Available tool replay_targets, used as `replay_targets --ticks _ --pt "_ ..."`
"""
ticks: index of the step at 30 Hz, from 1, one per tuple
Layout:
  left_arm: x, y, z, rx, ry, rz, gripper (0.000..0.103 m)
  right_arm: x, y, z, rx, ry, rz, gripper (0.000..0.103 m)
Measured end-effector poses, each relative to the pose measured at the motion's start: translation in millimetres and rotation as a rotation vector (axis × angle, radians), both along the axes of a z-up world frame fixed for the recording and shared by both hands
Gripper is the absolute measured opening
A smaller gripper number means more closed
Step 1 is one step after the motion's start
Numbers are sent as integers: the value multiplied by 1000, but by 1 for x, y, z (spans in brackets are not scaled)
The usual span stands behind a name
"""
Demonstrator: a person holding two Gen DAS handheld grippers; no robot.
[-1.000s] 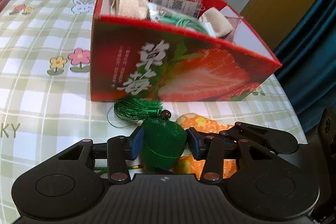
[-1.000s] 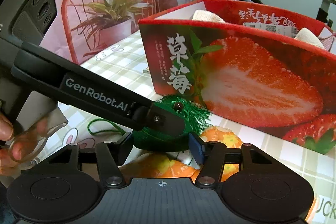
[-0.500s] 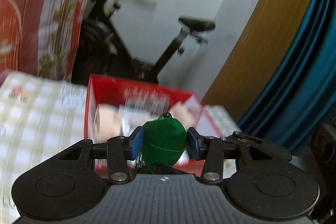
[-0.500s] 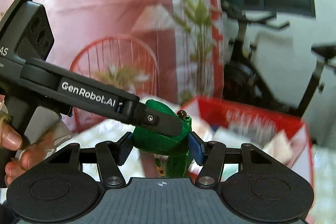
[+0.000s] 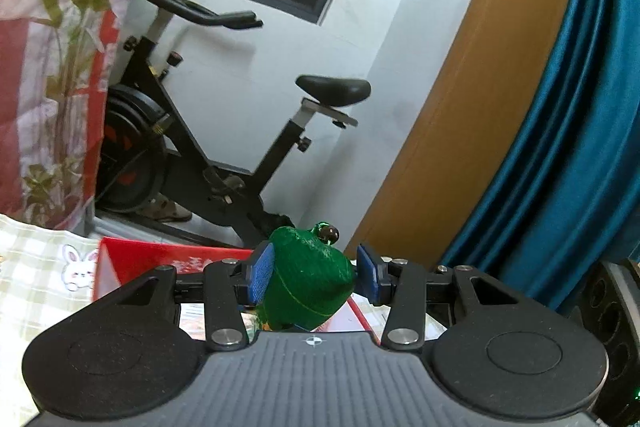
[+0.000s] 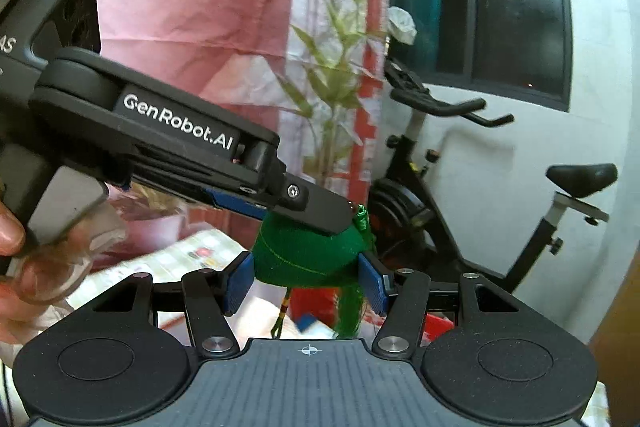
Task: Organize soft objects
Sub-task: 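Lift the green pouch with both grippers and carry it over the box, then lower the green pouch into the red box and open both grippers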
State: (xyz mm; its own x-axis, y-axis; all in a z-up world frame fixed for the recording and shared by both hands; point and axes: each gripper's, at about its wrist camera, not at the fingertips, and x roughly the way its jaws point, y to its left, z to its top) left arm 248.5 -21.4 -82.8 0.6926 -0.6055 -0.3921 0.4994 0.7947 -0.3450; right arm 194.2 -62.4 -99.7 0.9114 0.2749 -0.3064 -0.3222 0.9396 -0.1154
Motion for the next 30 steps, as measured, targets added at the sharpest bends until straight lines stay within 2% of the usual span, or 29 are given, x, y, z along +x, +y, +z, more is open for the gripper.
replay_targets --ticks 7,12,20,24,30 --pt "17 -24 -39 69 91 -37 47 2 -20 -43 -4 91 -46 53" --pt "27 -20 -65 120 161 -25 50 6 -25 -72 -4 181 -98 53" --pt "23 9 -66 163 164 30 54 -4 -40 -87 26 232 -158 53" --pt "2 21 -63 197 135 29 60 -15 -42 -85 42 231 -161 53" --pt "-39 38 -65 233 107 36 60 -44 -44 -80 77 218 -150 54"
